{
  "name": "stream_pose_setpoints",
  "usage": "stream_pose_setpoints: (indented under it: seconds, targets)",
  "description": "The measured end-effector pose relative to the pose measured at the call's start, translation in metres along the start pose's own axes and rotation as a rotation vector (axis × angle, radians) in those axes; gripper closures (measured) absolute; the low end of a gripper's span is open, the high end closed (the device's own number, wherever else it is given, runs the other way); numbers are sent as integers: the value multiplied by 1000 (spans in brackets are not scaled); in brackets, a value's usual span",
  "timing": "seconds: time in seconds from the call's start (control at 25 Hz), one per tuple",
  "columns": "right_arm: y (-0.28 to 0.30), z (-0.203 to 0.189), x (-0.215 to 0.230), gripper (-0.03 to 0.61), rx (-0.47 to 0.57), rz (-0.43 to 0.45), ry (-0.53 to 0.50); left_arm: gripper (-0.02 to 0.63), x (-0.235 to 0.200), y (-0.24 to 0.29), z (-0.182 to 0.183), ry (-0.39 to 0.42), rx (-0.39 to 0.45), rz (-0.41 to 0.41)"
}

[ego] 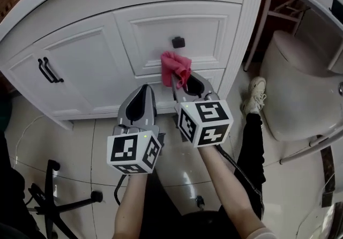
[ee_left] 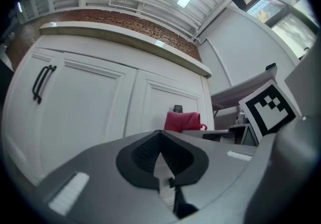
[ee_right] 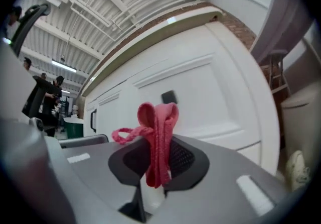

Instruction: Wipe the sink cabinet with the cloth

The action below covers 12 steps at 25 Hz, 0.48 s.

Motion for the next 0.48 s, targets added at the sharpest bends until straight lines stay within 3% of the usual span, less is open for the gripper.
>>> stream_pose_setpoints:
  seconds: [0.12, 0.2, 0.32, 0.48]
  targets:
    - [47, -31, -45, 522, -31, 165, 29, 600, -50, -7, -3, 12, -24, 63]
    - [65, -48, -59, 522, -66, 215, 3, 600, -69, -8, -9, 37, -58, 69]
    - [70, -54, -45, 522, -60, 184, 13, 600, -71, -3, -17, 17, -71, 72]
    - [34, -46, 6, 520, -31, 115, 23, 601, -17, 16, -35, -110, -81, -5]
Point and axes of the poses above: the fingertips, and each gripper's own axes: y forward along the fingers, x to its right, z out of its top, the point moved 6 cm from there along -y, backward along the fingers, and after that the axes turned 13 degrees about z, right-handed, at the moved point
